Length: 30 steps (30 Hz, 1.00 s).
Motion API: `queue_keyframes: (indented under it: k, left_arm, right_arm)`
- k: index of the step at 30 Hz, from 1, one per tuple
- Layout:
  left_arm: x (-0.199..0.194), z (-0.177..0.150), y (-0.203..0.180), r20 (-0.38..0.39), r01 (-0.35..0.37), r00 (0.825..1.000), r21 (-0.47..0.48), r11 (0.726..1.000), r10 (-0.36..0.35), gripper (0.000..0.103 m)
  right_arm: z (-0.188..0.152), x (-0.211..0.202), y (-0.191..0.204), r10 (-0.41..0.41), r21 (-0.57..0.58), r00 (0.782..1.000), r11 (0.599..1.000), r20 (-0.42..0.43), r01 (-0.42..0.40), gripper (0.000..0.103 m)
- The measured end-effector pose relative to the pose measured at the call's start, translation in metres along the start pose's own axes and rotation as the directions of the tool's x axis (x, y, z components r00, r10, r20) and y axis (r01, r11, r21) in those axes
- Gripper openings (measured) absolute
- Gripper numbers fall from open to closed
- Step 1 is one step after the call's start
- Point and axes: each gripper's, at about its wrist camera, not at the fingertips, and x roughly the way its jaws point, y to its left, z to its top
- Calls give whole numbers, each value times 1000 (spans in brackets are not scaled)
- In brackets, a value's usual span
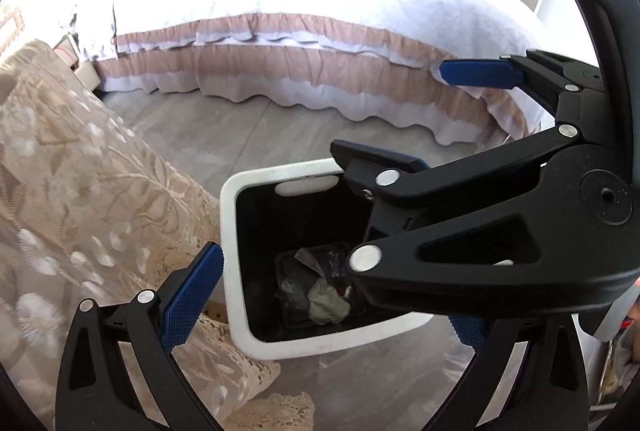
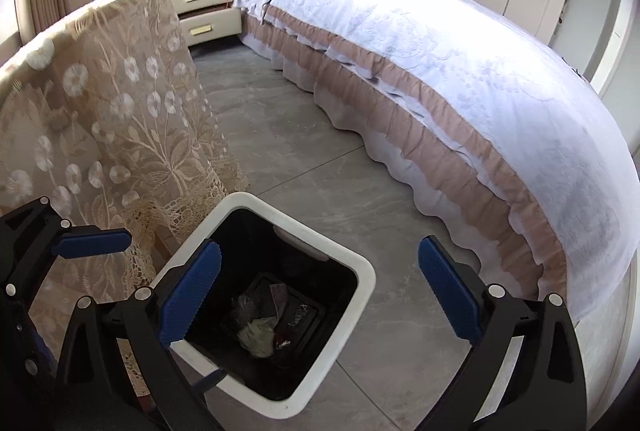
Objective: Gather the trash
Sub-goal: 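Return both open grippers from the bin to the table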
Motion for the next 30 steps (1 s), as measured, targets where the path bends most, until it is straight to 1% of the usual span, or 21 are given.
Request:
queue_keyframes:
  k: [6, 9, 13, 17, 20, 24, 26, 28, 30]
  left_arm:
    - [-30, 8, -18, 64, 7, 998, 24, 1000, -9, 98]
    - [-56, 9, -32, 120, 1, 993, 51, 999, -7, 98]
    - [-93, 13, -43, 197, -17, 980, 59, 998, 5, 98]
    - [-135, 10, -45, 259, -45, 965, 43, 998, 33, 98]
    - [-170, 0, -36, 310, -80, 948, 11, 997, 73, 98]
    - [-211, -23, -9, 345, -151, 924, -65, 986, 165, 98]
    - [-229, -39, 10, 354, -201, 906, -119, 972, 231, 98]
    - [-244, -58, 29, 339, -252, 892, -180, 951, 300, 98]
    - [-260, -79, 49, 328, -275, 879, -246, 929, 347, 98]
  right_arm:
    - [2, -40, -7, -37, 19, 997, 999, 70, 36, 98]
    - [3, -70, -10, -61, 27, 991, 998, 123, 58, 98]
    - [6, -113, -12, -91, 41, 974, 996, 206, 84, 98]
    - [11, -157, -6, -105, 41, 948, 994, 302, 97, 98]
    - [17, -185, 10, -81, 19, 924, 997, 374, 79, 98]
    - [27, -212, 42, -34, -37, 892, 998, 451, 56, 98]
    - [32, -220, 61, -2, -73, 879, 996, 476, 42, 98]
    - [36, -229, 81, 18, -87, 859, 996, 511, 31, 99]
    - [41, -235, 102, 76, -111, 851, 994, 519, -22, 99]
